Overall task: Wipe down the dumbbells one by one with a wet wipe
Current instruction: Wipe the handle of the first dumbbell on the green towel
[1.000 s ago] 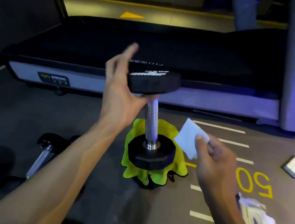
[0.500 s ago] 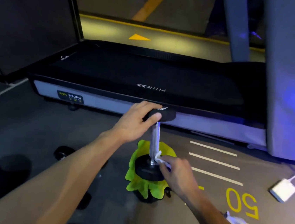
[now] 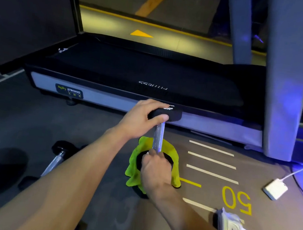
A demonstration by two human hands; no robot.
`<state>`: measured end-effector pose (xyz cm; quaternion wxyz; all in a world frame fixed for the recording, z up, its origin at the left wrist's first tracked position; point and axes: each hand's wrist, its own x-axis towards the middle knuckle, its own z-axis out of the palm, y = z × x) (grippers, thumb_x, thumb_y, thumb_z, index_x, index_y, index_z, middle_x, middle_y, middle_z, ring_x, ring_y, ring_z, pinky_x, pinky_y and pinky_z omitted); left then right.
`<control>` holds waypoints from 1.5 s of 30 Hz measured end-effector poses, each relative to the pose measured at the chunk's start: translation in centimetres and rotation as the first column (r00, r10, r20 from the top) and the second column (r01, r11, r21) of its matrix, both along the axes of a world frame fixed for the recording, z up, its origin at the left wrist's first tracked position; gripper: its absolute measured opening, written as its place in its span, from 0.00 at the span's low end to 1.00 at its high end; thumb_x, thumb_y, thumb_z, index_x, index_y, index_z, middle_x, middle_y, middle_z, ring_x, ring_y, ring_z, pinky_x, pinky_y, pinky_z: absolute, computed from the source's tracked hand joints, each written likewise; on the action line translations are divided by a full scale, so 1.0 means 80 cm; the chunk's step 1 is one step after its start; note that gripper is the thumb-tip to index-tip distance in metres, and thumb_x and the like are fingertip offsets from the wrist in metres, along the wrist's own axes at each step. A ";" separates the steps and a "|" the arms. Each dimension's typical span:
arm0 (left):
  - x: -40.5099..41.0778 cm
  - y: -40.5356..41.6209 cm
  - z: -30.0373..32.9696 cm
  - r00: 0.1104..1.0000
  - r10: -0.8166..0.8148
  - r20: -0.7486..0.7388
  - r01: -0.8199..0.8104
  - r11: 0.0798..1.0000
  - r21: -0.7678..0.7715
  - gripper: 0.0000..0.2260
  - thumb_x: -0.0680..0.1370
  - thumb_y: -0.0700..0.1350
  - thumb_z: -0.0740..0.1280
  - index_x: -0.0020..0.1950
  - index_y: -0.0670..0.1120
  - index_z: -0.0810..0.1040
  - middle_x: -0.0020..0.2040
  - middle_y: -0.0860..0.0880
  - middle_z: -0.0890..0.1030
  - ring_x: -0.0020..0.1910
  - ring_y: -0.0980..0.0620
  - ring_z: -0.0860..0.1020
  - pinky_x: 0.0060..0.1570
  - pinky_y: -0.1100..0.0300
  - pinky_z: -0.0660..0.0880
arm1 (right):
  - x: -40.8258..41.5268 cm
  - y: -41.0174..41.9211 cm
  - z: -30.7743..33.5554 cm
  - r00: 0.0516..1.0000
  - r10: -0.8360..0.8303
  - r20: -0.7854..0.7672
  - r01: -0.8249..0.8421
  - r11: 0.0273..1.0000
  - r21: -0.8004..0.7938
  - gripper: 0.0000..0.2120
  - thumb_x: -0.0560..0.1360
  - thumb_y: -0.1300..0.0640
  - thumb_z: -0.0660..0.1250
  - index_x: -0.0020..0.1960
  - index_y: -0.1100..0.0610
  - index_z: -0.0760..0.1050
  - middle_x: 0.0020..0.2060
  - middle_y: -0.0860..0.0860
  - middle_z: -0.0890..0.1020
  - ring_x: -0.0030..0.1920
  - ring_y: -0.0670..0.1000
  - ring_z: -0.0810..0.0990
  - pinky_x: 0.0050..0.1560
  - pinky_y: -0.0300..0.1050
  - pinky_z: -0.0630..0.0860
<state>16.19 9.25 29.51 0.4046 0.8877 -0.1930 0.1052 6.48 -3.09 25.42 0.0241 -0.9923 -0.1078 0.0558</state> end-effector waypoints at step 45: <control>-0.008 0.004 0.017 0.986 -0.121 -0.117 0.108 0.989 -0.105 0.22 0.74 0.59 0.73 0.66 0.53 0.82 0.64 0.54 0.82 0.65 0.52 0.78 0.69 0.49 0.73 | -0.007 -0.028 -0.063 0.930 -0.179 0.322 -0.047 0.808 0.587 0.11 0.79 0.52 0.62 0.52 0.45 0.83 0.46 0.42 0.81 0.47 0.49 0.79 0.46 0.48 0.78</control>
